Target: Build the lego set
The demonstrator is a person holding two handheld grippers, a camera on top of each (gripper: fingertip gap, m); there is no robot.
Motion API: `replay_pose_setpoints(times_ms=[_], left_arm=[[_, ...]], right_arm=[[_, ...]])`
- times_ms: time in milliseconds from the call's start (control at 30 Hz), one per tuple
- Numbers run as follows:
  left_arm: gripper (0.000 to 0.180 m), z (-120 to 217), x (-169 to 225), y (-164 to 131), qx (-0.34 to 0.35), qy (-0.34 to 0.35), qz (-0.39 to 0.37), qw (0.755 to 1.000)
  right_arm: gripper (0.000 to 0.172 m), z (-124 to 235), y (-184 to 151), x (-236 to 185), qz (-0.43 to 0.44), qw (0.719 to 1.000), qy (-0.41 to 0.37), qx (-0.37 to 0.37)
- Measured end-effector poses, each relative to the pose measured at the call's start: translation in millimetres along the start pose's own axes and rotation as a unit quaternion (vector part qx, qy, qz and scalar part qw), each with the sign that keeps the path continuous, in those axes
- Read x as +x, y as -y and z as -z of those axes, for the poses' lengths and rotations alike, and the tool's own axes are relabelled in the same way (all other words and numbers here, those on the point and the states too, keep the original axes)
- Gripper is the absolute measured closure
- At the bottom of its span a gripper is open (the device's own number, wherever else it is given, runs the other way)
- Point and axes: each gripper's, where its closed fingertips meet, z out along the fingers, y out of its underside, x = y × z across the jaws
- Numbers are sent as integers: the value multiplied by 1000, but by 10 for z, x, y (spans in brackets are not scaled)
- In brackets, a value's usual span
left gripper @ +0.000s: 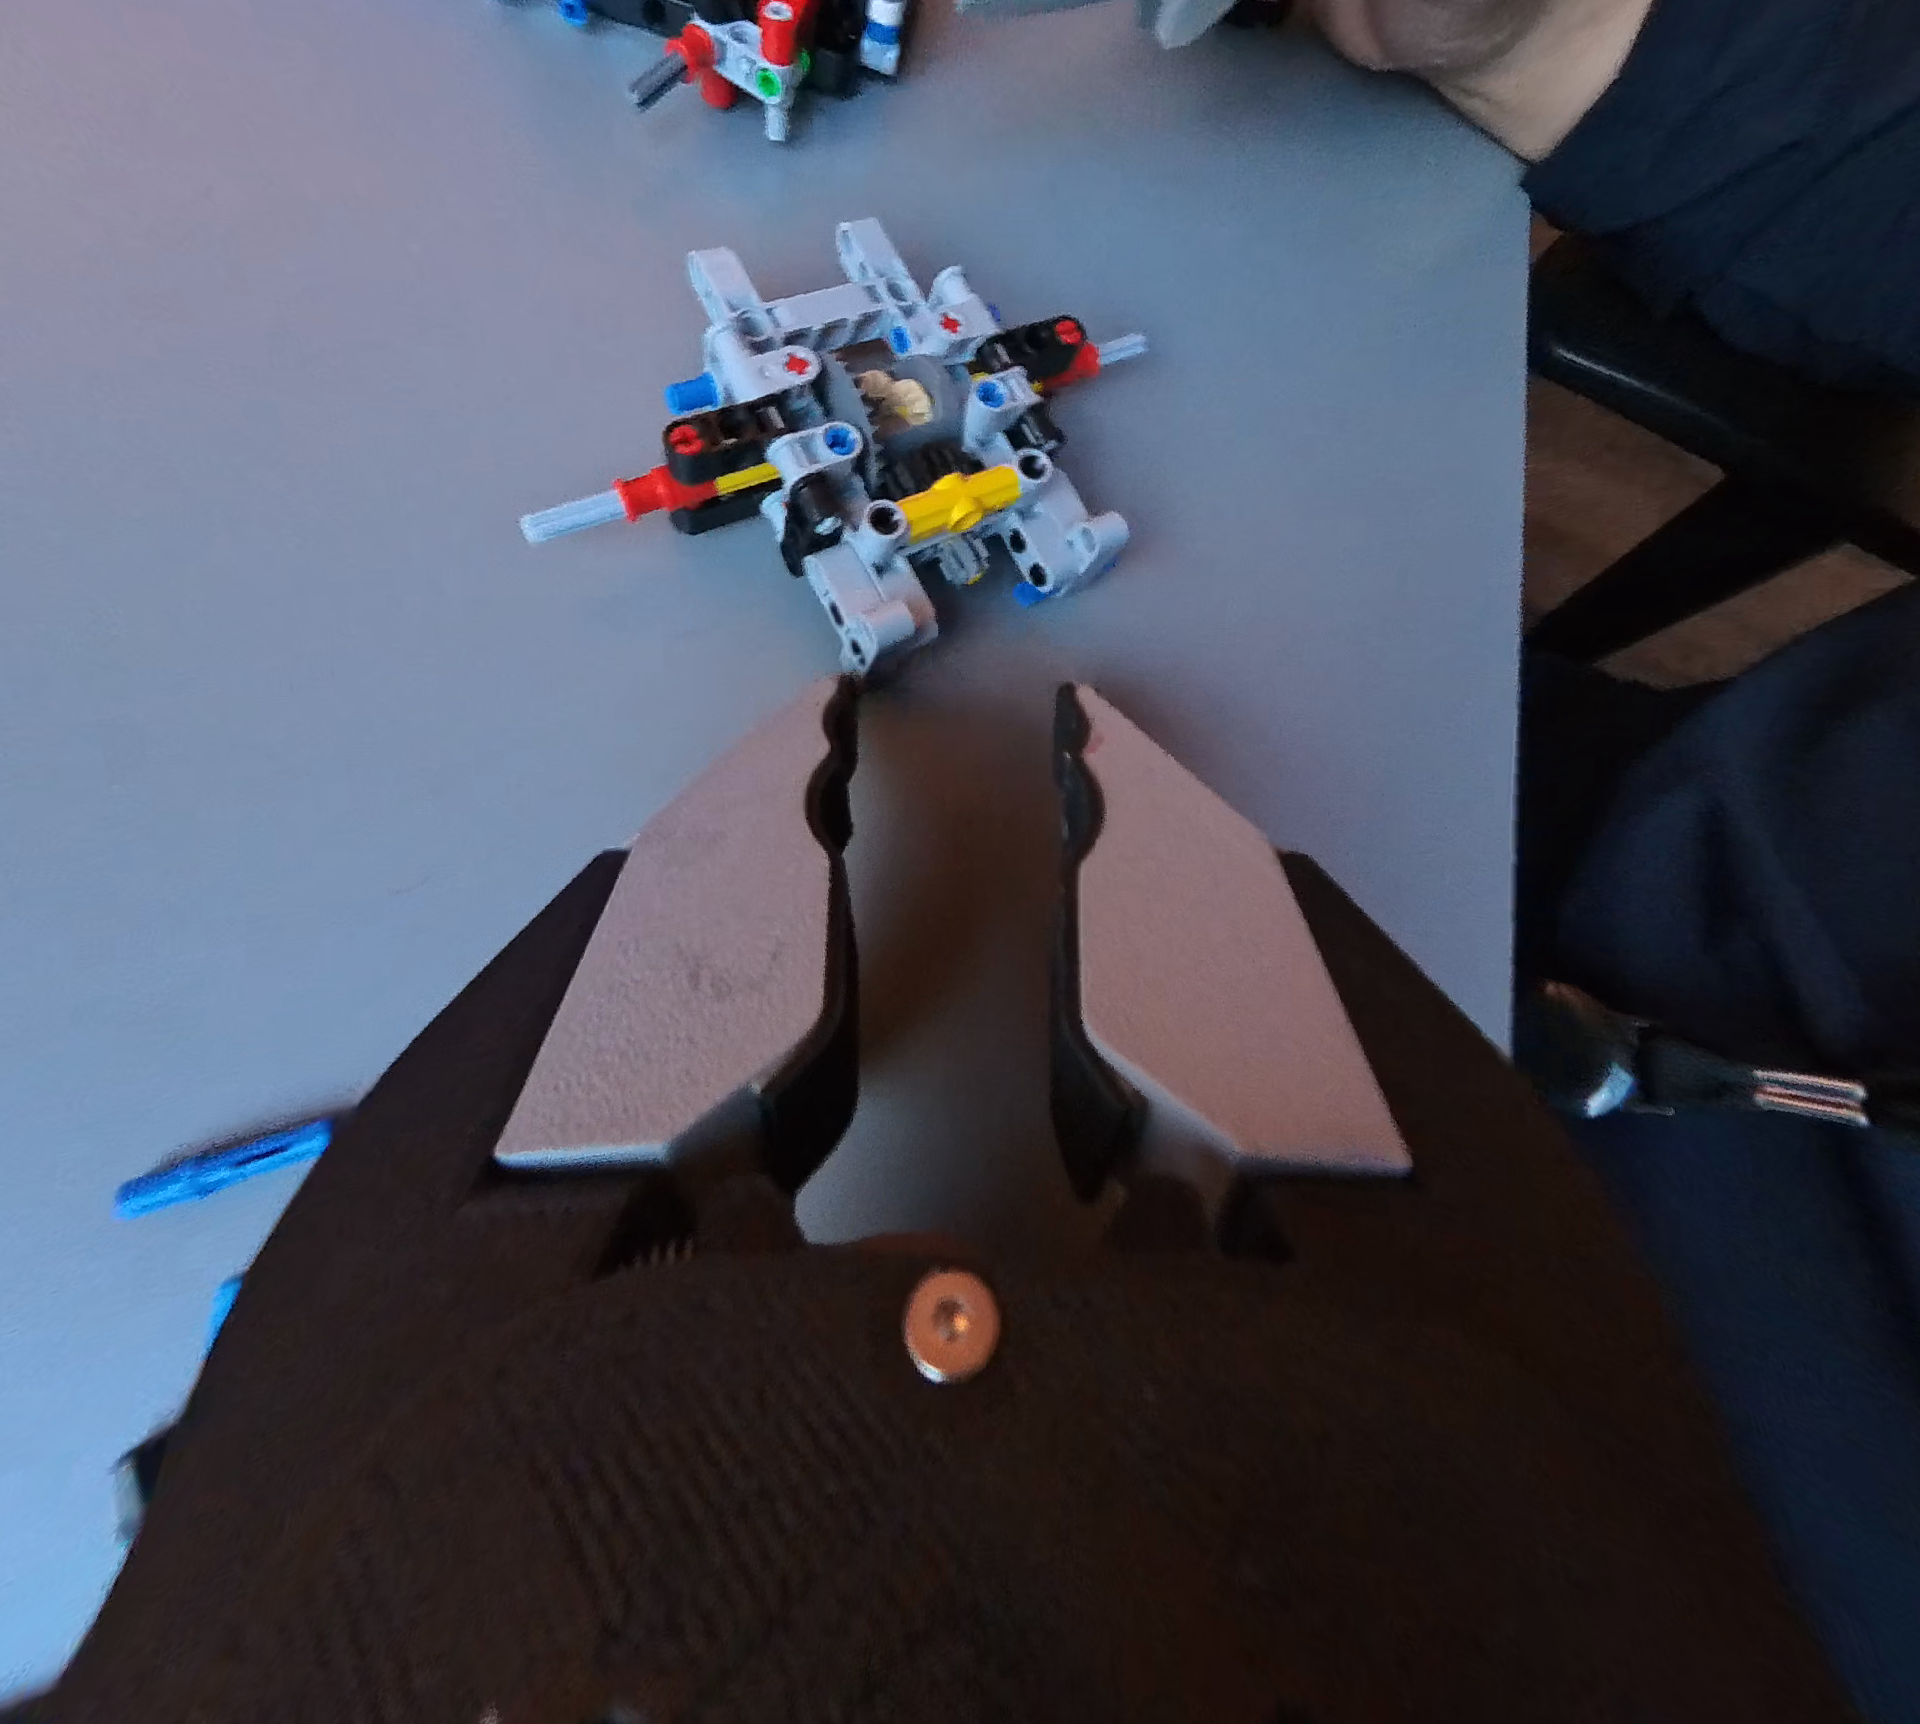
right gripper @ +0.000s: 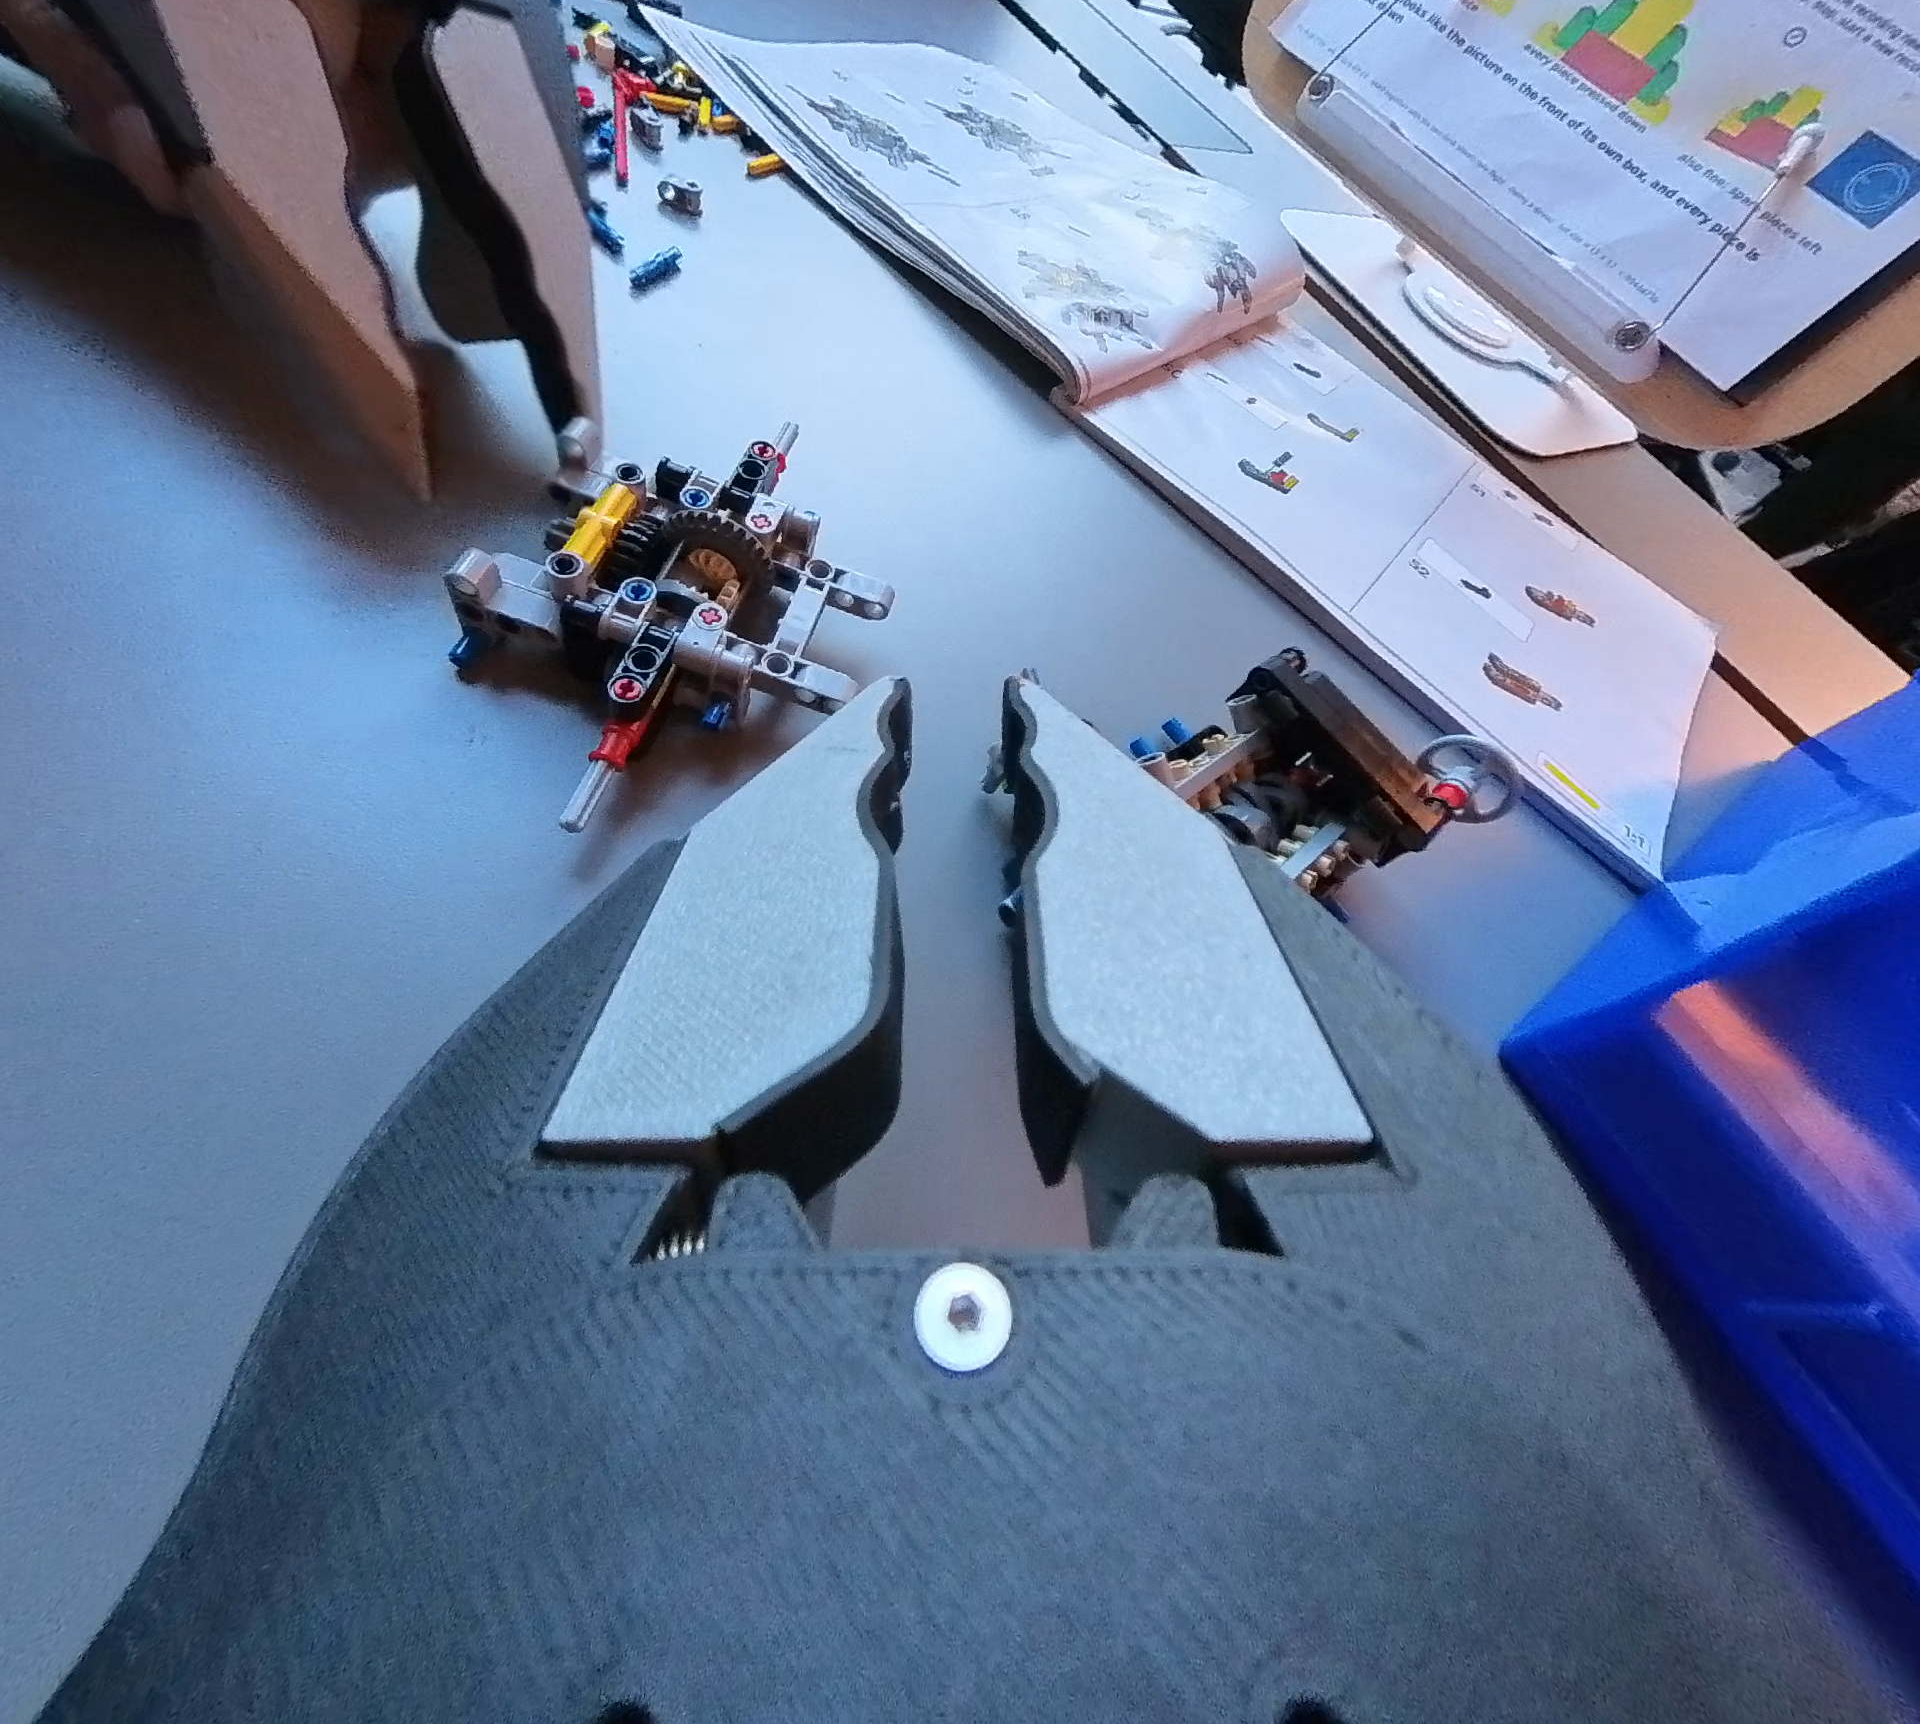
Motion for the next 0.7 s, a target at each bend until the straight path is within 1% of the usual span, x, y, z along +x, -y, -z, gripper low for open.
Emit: replay_pose_setpoints(times_ms=[167, 267, 367, 433, 500, 600, 700], left_arm=[[145, -61, 380, -54, -6, -40, 0, 999], [145, -5, 607, -177, -6, -36, 1, 999], [144, 141, 712, -362, -5, 2, -14, 1000], [144, 275, 678, -478, -2, 33, -9, 999], [144, 419, 581, -569, 3, 58, 12, 998], [144, 665, 279, -654, 10, 113, 49, 992], [146, 929, -52, -623, 29, 170, 74, 982]], right_arm=[[158, 31, 12, -13, -6, 1000, -1, 5], [159, 61, 31, -24, -11, 1000, 0, 14], [159, 75, 43, -13, -20, 1000, 2, 20], [159, 76, 49, -2, -27, 999, 2, 23], [160, 72, 65, 4, -34, 999, 4, 27], [162, 58, 67, 6, -38, 999, 7, 27], [163, 46, 56, 8, -37, 999, 4, 22]])
